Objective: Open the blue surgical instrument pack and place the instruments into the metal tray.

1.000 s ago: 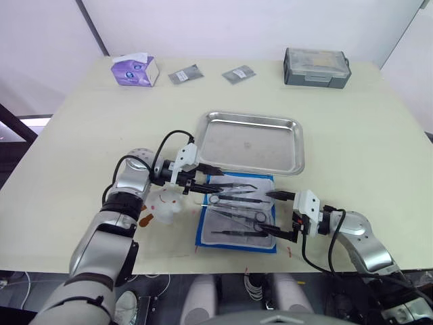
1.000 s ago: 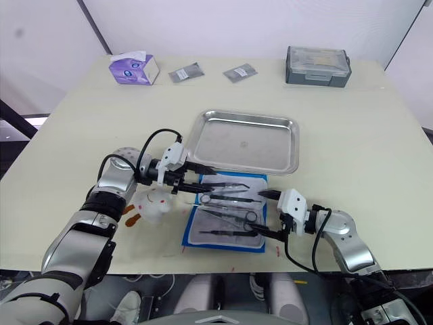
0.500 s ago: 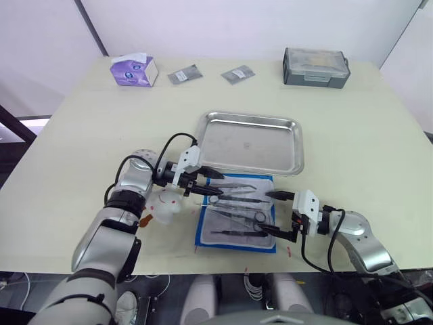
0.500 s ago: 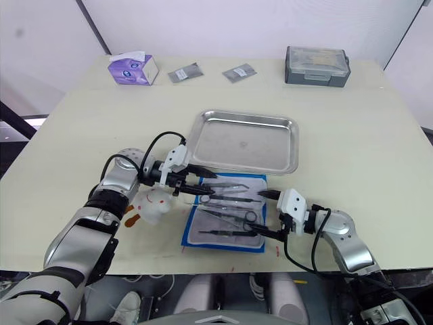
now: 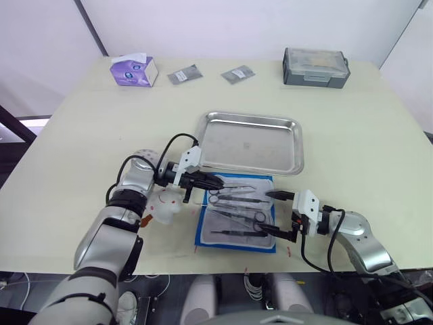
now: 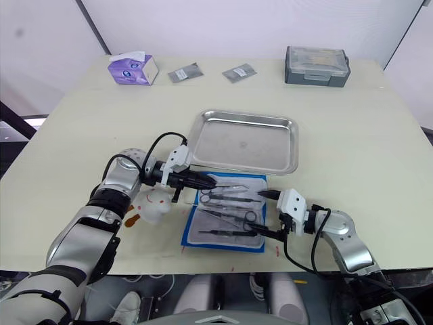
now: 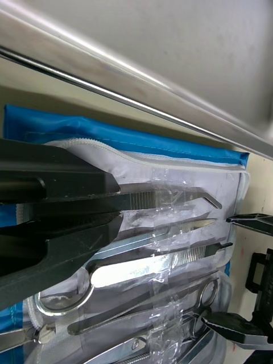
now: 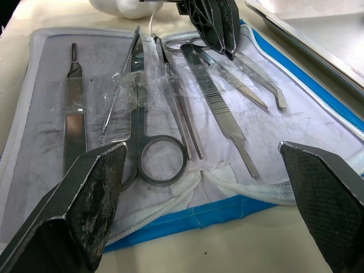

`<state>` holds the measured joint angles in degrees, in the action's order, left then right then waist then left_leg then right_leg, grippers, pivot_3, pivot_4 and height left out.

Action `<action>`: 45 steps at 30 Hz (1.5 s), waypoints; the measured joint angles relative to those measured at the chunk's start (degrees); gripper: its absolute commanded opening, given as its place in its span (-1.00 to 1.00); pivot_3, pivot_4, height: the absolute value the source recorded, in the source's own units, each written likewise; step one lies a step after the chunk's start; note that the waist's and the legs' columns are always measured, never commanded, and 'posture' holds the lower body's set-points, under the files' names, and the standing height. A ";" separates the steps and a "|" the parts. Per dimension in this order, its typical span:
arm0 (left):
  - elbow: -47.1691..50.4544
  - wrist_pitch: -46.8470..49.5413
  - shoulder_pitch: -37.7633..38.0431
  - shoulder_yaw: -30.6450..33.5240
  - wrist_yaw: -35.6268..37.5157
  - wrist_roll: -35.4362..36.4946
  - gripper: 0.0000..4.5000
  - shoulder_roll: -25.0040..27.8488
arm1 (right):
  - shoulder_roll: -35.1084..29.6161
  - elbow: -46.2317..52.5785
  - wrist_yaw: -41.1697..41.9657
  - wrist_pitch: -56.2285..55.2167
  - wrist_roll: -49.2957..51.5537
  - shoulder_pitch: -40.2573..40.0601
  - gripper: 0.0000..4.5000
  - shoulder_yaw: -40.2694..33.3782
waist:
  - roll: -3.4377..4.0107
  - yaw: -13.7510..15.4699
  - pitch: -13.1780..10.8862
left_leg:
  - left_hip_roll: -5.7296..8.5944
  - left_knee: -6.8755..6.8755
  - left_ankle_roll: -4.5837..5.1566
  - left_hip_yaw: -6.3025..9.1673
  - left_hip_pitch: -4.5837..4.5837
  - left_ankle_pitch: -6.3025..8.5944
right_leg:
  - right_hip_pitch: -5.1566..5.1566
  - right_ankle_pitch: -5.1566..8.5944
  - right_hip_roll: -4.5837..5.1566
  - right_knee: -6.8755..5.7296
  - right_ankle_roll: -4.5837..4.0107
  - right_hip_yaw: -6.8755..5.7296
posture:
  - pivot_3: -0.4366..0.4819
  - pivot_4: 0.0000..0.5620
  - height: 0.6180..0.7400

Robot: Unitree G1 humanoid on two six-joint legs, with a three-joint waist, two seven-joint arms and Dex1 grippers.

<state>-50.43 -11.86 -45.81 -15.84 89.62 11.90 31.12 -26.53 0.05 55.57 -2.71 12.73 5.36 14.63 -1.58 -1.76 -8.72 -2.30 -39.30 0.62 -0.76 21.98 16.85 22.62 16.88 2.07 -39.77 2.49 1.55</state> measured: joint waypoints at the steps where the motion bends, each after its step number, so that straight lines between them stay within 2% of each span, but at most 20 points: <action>1: 0.01 0.02 -0.06 0.00 0.01 -0.01 -0.96 0.00 | 0.00 0.00 -0.02 0.00 0.00 0.00 1.00 0.00 | 0.00 0.00 0.00 | 0.00 0.00 0.00 0.00 0.00 0.00 | 0.00 0.00 0.00 0.00 0.00 0.00 | -0.05 -0.47 1.00; 12: 6.32 4.30 -0.21 -0.41 0.18 -0.68 -0.96 1.44 | 0.02 0.02 -0.09 0.01 -0.07 0.05 1.00 0.07 | 0.00 -0.05 0.00 | 0.00 0.00 0.00 0.02 0.01 0.00 | 0.00 0.00 0.00 0.00 0.00 0.00 | -0.05 -0.47 1.00; 16: 12.65 10.23 -1.07 -1.81 0.32 -3.47 -0.96 3.87 | 0.07 -0.01 -0.09 0.01 -0.18 0.20 1.00 0.24 | 0.00 -0.20 0.00 | -0.01 0.02 0.00 0.02 0.00 0.00 | 0.00 0.00 -0.02 0.00 0.00 0.01 | -0.05 -0.47 1.00; 24: 20.39 21.05 -0.81 -2.30 -0.65 -4.54 -0.96 3.47 | 0.17 -0.13 0.09 0.00 -0.42 0.60 1.00 0.36 | 0.00 -0.27 0.00 | -0.01 0.02 0.00 0.03 0.00 0.00 | 0.00 0.01 -0.03 0.01 -0.01 0.01 | -0.05 -0.47 1.00; 40: 26.80 28.96 -0.57 -3.87 -2.27 -8.14 -0.96 3.79 | 0.67 -0.79 0.16 0.00 -0.84 1.68 1.00 1.15 | 0.00 -0.48 0.00 | -0.03 0.05 0.00 0.03 -0.02 0.00 | -0.01 0.02 -0.05 0.00 -0.04 0.03 | -0.05 -0.47 1.00; 45: 27.23 29.20 -0.65 -4.01 -2.01 -8.36 -0.96 4.26 | 0.22 0.52 0.17 4.58 -0.86 3.11 1.00 1.97 | 0.00 -0.58 0.00 | -0.04 0.08 0.00 0.06 -0.05 0.00 | -0.01 0.03 -0.07 0.00 -0.05 0.06 | -0.05 -0.47 1.00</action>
<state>-23.20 17.34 -46.46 -19.84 87.61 3.54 35.38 -26.31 0.57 55.74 1.88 11.87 8.46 16.60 -1.58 -2.34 -8.72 -2.34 -39.22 0.62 -0.71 21.93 16.85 22.61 16.91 2.00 -39.78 2.43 1.61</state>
